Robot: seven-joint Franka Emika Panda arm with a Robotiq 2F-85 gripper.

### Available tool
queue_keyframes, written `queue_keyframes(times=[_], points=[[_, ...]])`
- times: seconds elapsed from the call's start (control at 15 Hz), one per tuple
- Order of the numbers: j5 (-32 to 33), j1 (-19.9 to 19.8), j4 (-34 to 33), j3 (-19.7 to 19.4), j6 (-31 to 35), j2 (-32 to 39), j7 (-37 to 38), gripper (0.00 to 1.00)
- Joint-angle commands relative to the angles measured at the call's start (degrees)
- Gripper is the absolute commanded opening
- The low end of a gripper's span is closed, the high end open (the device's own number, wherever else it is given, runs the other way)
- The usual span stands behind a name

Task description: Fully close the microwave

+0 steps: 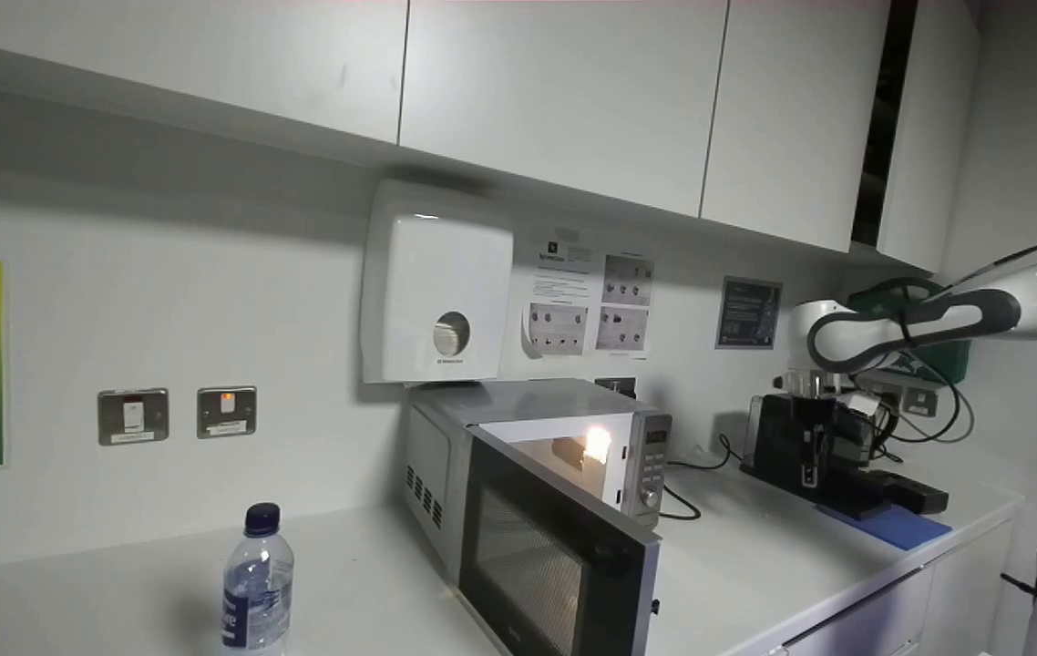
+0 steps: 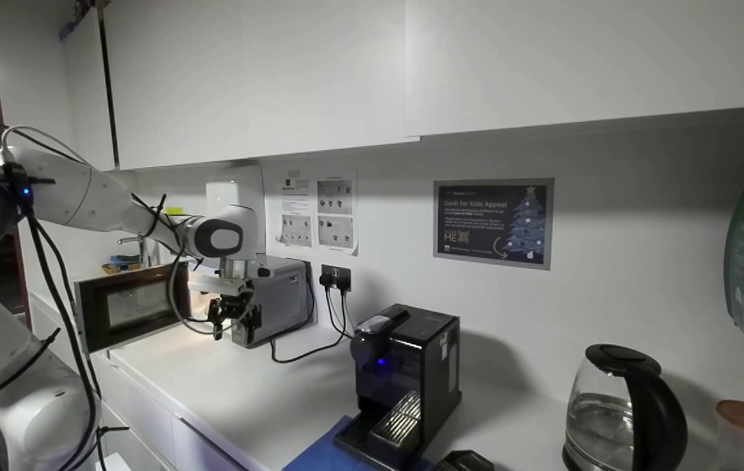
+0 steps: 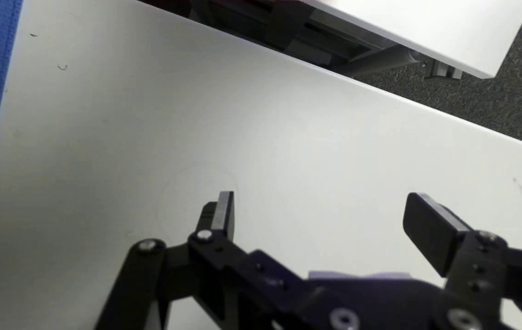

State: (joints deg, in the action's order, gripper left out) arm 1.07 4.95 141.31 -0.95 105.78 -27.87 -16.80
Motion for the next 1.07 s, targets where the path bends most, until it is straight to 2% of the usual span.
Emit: queue_keyframes(times=[0.0,0.2,0.47,0.67,1.0], points=[[-2.96,1.7,-4.3,2.18,-1.72,1.91,3.67,1.0],[-4.8,3.67,-6.69,4.36,-1.28,3.11,4.63,1.0],[-6.33,7.19,-10.13,7.25,-0.98,6.45,2.3,1.0],[-7.59,9.84,-13.1,8.68,1.22,9.92,-1.31,1.0],[-11.96,13.13,-20.15,11.26,-0.19,16.44,-7.24,1.0]])
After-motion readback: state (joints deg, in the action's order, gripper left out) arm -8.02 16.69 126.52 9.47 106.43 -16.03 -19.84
